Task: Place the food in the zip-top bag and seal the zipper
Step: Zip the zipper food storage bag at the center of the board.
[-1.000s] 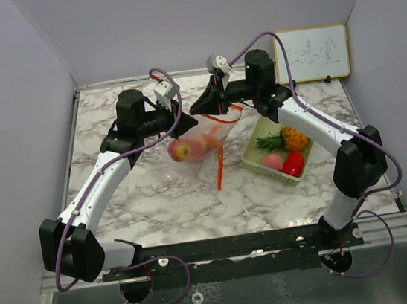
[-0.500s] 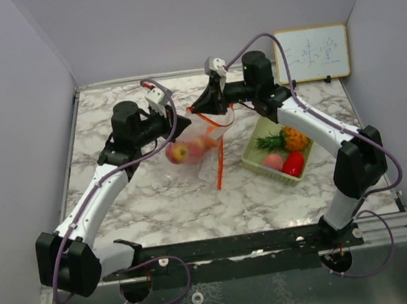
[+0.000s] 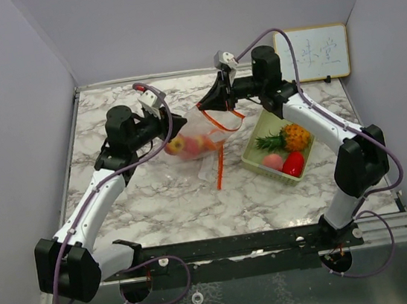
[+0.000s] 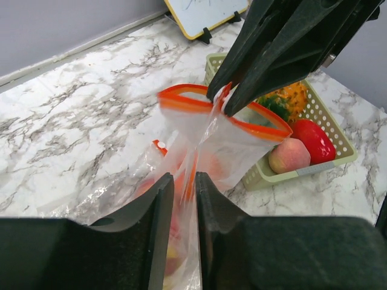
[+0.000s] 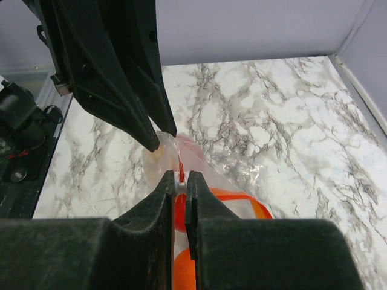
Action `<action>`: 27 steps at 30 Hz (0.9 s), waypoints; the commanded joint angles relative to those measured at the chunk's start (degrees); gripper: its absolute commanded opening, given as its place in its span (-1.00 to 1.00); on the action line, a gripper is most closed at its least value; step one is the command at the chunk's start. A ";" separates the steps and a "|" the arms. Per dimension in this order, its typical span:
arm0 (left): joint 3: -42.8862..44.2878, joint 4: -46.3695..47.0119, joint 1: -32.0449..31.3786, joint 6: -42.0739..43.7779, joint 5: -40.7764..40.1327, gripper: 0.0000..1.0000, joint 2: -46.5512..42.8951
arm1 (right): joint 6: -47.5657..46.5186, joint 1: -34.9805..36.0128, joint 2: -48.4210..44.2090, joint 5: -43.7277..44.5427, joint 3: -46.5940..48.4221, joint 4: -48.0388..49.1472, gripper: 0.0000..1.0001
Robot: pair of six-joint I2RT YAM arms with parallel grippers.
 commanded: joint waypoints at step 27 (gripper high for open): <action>9.94 -5.08 -3.19 16.03 18.58 -0.42 4.92 | 7.40 -1.25 0.06 -10.94 2.88 5.24 -0.95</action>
